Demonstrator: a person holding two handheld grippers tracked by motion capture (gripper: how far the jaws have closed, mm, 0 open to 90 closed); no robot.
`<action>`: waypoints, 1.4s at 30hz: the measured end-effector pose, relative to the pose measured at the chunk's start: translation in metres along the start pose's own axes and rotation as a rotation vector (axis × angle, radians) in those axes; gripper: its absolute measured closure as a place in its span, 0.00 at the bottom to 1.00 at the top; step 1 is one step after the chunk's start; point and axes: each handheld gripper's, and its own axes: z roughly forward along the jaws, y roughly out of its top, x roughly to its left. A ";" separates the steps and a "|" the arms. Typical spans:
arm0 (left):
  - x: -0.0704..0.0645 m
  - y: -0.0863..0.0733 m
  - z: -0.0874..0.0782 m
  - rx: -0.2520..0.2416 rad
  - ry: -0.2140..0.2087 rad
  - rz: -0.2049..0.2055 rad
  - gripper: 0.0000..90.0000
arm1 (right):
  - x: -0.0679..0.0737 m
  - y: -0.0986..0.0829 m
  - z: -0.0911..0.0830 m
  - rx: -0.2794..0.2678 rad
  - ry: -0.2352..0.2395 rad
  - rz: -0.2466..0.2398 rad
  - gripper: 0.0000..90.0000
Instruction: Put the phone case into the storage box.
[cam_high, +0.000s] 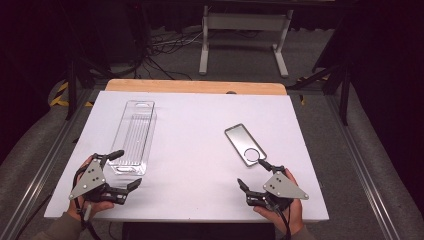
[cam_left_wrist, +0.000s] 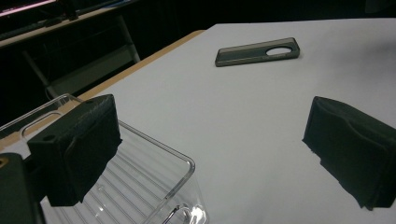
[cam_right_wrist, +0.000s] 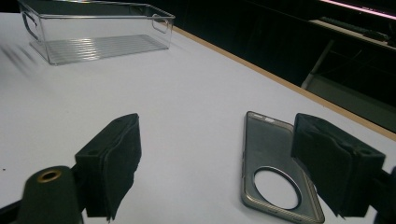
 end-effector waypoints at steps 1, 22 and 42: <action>0.000 0.000 0.001 0.000 -0.002 -0.006 0.05 | 0.000 -0.001 0.000 0.002 0.001 0.001 0.20; 0.000 -0.003 -0.013 -0.010 0.007 -0.020 0.05 | -0.026 0.009 0.014 0.022 -0.038 0.044 0.44; -0.001 -0.006 -0.013 0.010 0.011 -0.024 0.05 | -0.073 0.028 0.083 0.146 -0.050 0.134 1.00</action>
